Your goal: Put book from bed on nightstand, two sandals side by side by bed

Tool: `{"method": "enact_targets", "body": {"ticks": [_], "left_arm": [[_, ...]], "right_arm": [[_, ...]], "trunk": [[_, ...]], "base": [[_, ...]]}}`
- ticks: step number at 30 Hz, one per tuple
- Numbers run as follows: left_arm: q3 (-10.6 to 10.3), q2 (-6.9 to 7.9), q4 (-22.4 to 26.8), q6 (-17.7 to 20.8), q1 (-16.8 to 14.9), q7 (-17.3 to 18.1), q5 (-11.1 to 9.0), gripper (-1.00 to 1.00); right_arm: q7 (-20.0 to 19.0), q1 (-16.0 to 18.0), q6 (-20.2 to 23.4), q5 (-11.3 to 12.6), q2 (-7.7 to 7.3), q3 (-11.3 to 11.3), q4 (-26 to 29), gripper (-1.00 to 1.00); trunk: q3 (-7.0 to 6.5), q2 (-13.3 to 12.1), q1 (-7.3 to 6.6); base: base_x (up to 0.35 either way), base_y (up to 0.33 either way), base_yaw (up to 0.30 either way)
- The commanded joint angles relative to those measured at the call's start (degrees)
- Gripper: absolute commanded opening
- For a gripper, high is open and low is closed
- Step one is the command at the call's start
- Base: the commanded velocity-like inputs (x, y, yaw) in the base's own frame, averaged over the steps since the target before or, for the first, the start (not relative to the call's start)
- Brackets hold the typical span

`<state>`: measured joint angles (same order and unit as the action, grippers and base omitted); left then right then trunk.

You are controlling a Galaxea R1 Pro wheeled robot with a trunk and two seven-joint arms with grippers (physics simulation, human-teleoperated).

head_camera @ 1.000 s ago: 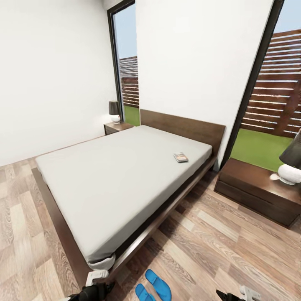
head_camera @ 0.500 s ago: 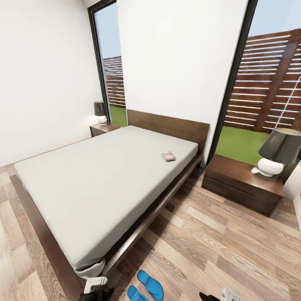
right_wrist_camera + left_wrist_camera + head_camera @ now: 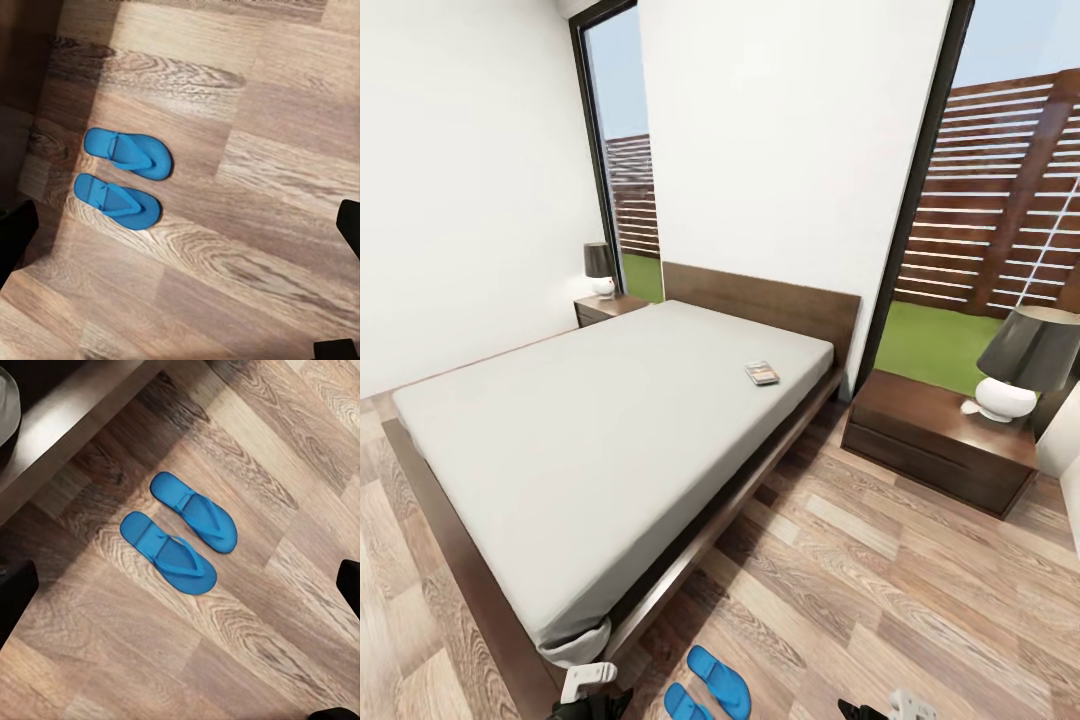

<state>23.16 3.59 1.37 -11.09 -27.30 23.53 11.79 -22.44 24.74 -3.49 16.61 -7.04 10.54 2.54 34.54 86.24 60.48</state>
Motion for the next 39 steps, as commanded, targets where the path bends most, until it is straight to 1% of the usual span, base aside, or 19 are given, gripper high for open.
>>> {"method": "enact_targets", "body": {"ticks": [1,9,12,13,14,15,16,19,21,26,39], "left_arm": [[0.49,0.02,-0.05,-0.25,-0.04,0.12,0.6,1.0],[0.47,0.02,-0.05,-0.25,-0.04,0.19,0.67,1.0],[-0.73,0.16,0.0,-0.25,-0.04,0.25,0.79,1.0],[-3.08,0.22,0.02,-0.25,-0.04,0.27,0.78,1.0],[-7.67,0.26,0.0,-0.25,-0.04,0.28,0.78,1.0],[-9.36,0.25,-0.02,-0.25,-0.04,0.29,0.74,1.0],[-10.53,0.23,-0.03,-0.25,-0.04,0.29,0.72,1.0],[-11.93,0.2,-0.05,-0.25,-0.04,0.24,0.67,1.0],[-12.33,0.19,-0.05,-0.25,-0.04,0.22,0.62,1.0],[-12.53,0.19,-0.05,-0.25,-0.04,0.2,0.6,1.0],[-12.56,0.13,-0.05,-0.25,-0.04,0.13,0.51,1.0]], "right_arm": [[-0.24,0.05,-0.11,0.17,-0.01,0.27,-0.09,1.0],[0.05,0.05,-0.11,0.18,0.0,0.27,-0.08,1.0],[-0.11,0.05,-0.11,0.18,0.0,0.27,-0.08,1.0],[-0.17,0.05,-0.11,0.18,0.0,0.27,-0.08,1.0],[-0.22,0.05,-0.11,0.18,-0.04,0.27,-0.08,1.0],[-0.24,0.05,-0.11,0.18,-0.05,0.27,-0.08,1.0],[-0.27,0.05,-0.11,0.18,-0.07,0.29,-0.08,1.0],[-0.31,0.05,-0.11,0.18,-0.08,0.29,-0.08,1.0],[-0.32,0.05,-0.11,0.18,-0.08,0.29,-0.08,1.0],[-0.33,0.05,-0.11,0.18,-0.08,0.3,-0.08,1.0],[-0.33,0.05,-0.11,0.18,-0.06,0.27,-0.08,1.0]], "trunk": [[0.05,0.03,0.0],[-0.08,0.03,0.0],[-0.09,0.03,0.0],[-0.09,0.03,0.0],[-0.09,0.03,0.0],[-0.09,0.03,0.0],[-0.09,0.03,0.0],[-0.09,0.03,0.0],[-0.09,0.03,0.0],[-0.09,0.03,0.0],[-0.09,0.03,0.0]], "base": [[0.0,0.0,0.0],[0.0,0.0,0.0],[0.0,0.0,0.0],[0.0,0.0,0.0],[0.0,0.0,-0.141],[0.0,0.0,-0.191],[0.0,0.0,-0.223],[0.0,0.0,-0.249],[0.0,0.0,-0.271],[0.0,0.0,-0.279],[0.0,0.0,-0.281]]}}
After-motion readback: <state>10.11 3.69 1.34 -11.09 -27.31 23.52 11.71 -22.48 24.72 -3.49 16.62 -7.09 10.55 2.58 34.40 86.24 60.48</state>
